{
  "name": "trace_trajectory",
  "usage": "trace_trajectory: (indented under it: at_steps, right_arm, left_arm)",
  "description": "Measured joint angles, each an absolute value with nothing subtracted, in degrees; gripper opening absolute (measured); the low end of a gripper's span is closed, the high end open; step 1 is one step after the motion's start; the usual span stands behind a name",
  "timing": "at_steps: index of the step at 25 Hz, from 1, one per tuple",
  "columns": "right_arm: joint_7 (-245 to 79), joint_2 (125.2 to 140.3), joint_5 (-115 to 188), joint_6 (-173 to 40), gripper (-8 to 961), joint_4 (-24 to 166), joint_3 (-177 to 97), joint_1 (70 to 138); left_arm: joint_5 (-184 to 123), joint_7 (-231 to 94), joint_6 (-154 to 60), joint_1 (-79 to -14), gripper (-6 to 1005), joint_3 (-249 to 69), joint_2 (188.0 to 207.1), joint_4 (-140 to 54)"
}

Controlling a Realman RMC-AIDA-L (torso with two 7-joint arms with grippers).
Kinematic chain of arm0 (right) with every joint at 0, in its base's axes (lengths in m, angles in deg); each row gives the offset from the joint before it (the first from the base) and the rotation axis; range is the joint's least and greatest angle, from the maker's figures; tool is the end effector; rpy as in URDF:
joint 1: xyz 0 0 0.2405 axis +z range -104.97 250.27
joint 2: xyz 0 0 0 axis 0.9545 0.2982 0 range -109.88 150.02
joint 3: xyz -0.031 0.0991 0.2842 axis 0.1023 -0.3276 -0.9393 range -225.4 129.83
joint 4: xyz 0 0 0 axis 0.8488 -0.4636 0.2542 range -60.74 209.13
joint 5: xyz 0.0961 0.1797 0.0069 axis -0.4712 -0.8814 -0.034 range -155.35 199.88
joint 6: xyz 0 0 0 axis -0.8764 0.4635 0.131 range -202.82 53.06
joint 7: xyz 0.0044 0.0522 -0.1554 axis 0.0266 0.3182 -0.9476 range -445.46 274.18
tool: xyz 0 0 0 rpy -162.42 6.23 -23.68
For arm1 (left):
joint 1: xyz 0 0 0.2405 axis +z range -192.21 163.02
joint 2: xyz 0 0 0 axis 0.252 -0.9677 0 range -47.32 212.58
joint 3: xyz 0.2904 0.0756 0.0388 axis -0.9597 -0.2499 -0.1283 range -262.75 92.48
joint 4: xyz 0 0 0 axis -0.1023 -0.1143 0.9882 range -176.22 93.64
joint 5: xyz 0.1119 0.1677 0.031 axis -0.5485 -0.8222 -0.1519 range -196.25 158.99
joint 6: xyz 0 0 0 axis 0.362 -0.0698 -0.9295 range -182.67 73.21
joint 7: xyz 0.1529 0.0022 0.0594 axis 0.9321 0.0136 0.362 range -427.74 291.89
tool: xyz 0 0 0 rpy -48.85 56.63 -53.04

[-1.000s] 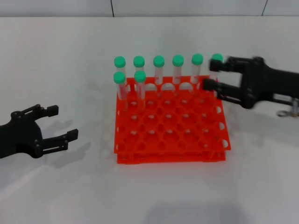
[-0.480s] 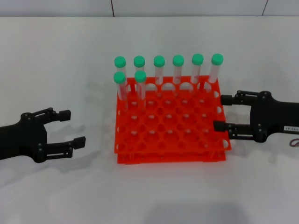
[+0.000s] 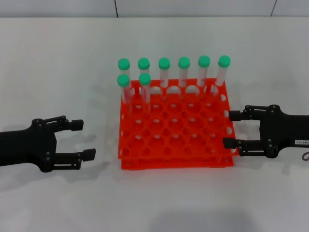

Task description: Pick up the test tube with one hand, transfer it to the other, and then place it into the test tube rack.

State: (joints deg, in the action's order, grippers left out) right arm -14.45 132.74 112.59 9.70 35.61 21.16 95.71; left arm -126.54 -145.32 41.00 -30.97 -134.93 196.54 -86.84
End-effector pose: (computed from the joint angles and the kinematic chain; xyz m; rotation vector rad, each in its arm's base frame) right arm 0.2936 0.3268 -0.0379 -2.8192 0.3770 0.6826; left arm -0.3412 0.2833 0.0000 -2.7757 -0.5982 -0.5885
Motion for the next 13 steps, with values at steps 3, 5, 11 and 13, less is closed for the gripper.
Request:
trace_trajectory:
  at_steps: [3, 5, 11, 13]
  right_arm:
    - [-14.4, 132.62, 113.2, 10.0, 720, 35.6, 21.2, 95.8]
    - [-14.3, 132.59, 113.5, 10.3, 720, 35.6, 21.1, 95.8]
    - [-14.3, 132.57, 113.6, 10.4, 720, 35.6, 21.2, 95.9]
    - [-14.3, 132.57, 113.6, 10.4, 720, 35.6, 21.2, 95.8]
  left_arm:
    - [-127.0, -145.4, 41.6, -31.2, 874, -134.9, 196.53, -86.8]
    - [-127.0, -145.6, 41.8, -31.3, 874, -134.9, 196.53, -86.8]
    - [-127.2, -146.0, 41.7, -31.5, 874, -134.9, 196.53, -86.8]
    - [-127.4, -146.0, 41.5, -31.5, 874, -134.9, 196.53, -86.8]
